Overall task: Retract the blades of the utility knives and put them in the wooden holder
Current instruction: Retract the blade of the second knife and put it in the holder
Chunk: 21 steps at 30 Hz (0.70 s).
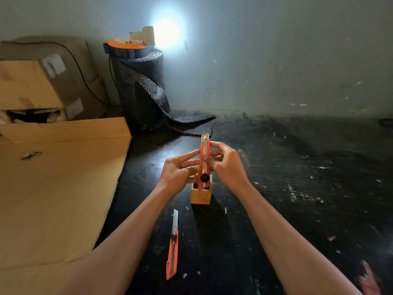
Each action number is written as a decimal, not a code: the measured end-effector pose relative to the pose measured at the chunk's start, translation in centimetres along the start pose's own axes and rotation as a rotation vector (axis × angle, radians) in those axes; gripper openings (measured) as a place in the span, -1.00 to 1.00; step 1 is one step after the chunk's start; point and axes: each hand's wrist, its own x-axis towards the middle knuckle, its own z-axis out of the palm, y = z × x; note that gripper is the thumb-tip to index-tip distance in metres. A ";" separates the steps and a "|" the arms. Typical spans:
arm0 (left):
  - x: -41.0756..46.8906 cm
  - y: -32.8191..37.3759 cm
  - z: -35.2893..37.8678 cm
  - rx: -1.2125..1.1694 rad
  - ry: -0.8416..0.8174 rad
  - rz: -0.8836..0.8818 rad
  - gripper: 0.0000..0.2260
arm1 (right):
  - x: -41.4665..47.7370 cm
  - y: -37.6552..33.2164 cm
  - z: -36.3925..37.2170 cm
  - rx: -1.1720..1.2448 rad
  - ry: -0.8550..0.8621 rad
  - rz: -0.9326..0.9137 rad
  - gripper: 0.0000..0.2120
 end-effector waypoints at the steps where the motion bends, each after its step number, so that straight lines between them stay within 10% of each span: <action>1: 0.5 -0.4 0.0 0.004 0.022 -0.003 -0.61 | 0.5 0.4 0.2 0.014 -0.004 0.004 -0.65; 15: 7.0 -10.6 -0.7 0.612 0.042 -0.179 -0.25 | 5.7 9.6 3.5 -0.169 -0.029 0.209 -0.91; 21: 7.7 -12.9 -0.5 0.602 0.060 -0.168 -0.46 | 5.8 12.4 5.7 -0.267 -0.107 0.283 -0.95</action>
